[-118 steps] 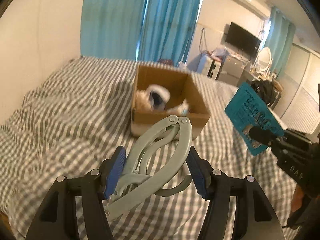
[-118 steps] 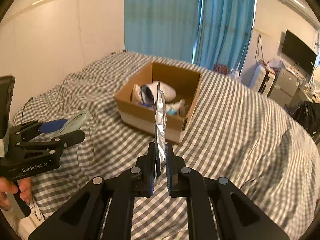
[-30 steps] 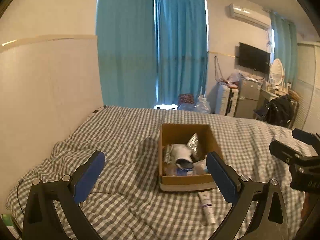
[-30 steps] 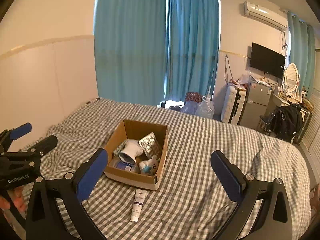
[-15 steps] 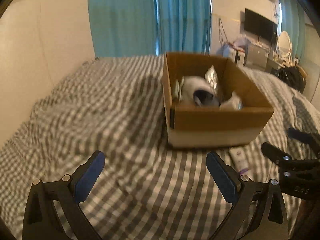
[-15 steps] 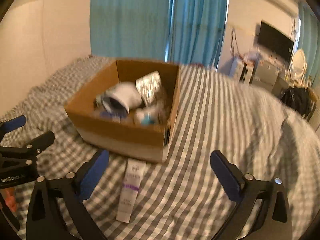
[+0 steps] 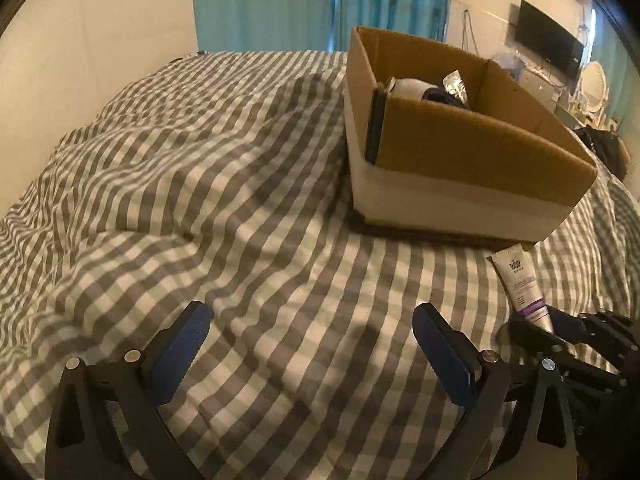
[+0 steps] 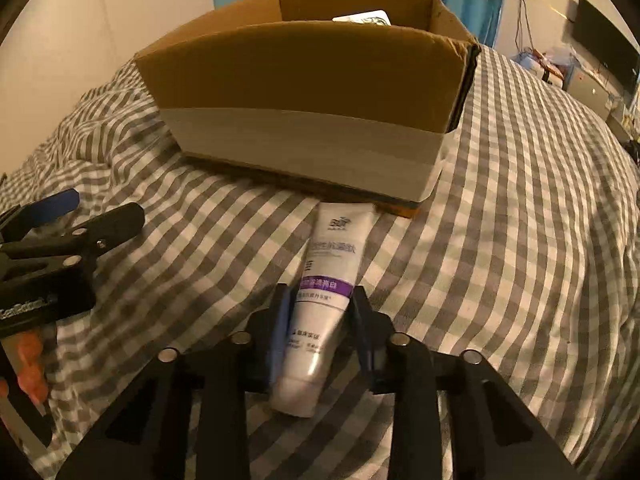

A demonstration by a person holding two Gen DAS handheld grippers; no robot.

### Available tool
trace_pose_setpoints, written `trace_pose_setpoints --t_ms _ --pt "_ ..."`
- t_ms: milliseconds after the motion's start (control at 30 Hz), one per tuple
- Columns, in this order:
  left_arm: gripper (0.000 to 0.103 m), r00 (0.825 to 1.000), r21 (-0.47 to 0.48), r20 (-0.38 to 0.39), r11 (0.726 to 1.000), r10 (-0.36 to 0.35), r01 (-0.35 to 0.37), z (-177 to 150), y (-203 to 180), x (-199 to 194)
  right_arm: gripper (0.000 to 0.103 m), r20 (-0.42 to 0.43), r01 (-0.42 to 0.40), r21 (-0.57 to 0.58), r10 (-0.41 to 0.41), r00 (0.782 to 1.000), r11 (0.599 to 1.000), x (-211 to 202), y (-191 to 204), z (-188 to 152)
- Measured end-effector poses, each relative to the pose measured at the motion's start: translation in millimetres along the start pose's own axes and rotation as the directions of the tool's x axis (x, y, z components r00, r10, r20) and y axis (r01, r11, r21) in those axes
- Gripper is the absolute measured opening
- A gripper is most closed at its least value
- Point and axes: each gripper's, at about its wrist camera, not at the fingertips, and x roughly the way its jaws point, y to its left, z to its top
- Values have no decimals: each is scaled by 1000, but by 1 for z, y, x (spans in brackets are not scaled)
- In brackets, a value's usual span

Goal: Organize objects
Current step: 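Grasp the white toothpaste tube with the right tool, then lower the toothpaste tube into the box and open the right tool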

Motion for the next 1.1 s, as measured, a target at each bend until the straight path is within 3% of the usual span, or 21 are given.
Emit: trace_pose_setpoints --t_ms 167,567,833,1100 --pt "103 1000 2 -10 1000 -12 12 -9 -8 -16 24 24 1 -16 -1 1000 1000 -19 1 -10" --pt "103 998 13 59 1000 18 -19 -31 -22 -88 24 112 -36 0 35 993 999 -94 11 -32" --pt "103 991 -1 132 1000 9 -9 -6 -20 -133 24 220 -24 -36 32 975 999 -159 15 -16" --pt "103 980 4 201 1000 -16 15 36 -22 -163 24 309 -15 -99 45 950 995 -213 18 24"
